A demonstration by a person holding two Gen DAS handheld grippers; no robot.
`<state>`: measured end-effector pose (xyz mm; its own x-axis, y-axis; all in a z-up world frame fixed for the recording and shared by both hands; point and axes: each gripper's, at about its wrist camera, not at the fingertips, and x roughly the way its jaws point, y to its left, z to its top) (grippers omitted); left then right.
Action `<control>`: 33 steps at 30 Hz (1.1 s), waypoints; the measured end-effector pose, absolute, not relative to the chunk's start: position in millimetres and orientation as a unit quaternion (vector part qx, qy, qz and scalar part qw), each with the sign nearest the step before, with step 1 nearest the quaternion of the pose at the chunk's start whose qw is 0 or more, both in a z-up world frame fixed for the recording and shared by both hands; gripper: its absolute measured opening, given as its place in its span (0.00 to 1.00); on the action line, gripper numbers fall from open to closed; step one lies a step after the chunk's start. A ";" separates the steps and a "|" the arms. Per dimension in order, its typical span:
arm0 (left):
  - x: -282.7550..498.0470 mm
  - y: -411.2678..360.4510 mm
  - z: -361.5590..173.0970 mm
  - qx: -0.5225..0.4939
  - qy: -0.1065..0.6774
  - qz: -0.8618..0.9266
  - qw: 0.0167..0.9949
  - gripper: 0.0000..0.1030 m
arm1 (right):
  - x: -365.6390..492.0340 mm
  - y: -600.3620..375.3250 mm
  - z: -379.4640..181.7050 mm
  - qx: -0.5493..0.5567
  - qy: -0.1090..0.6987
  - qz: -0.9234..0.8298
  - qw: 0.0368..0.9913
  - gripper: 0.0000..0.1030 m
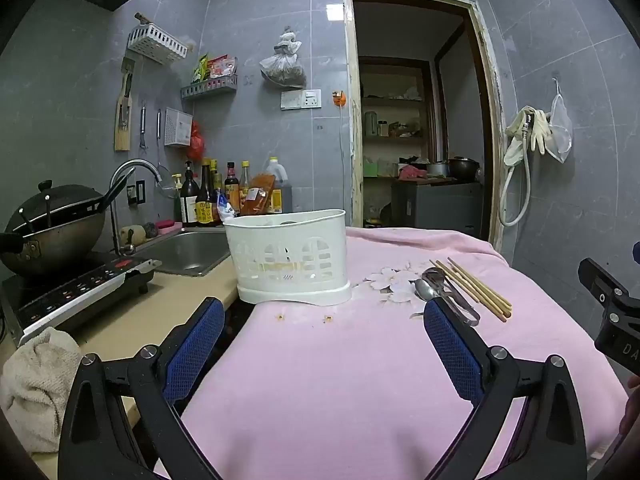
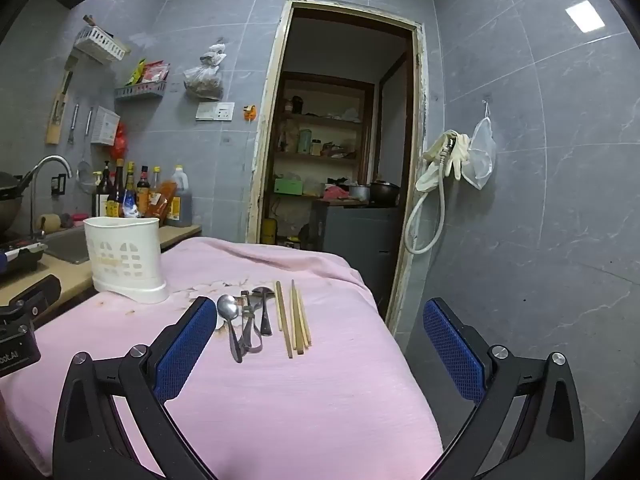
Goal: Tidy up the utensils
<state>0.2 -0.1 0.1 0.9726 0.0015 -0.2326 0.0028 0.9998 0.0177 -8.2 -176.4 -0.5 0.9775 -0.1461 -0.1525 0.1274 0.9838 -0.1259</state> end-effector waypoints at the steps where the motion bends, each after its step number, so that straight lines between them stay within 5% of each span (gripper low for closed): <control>1: 0.2 -0.2 0.1 0.009 0.118 0.000 0.993 0.95 | -7.8 -176.4 -0.4 -0.056 0.086 -0.068 0.992 1.00; 33: -1.6 -2.8 0.8 0.005 0.119 -0.004 0.993 0.95 | -7.0 -172.8 -1.2 -0.057 0.086 -0.068 0.992 1.00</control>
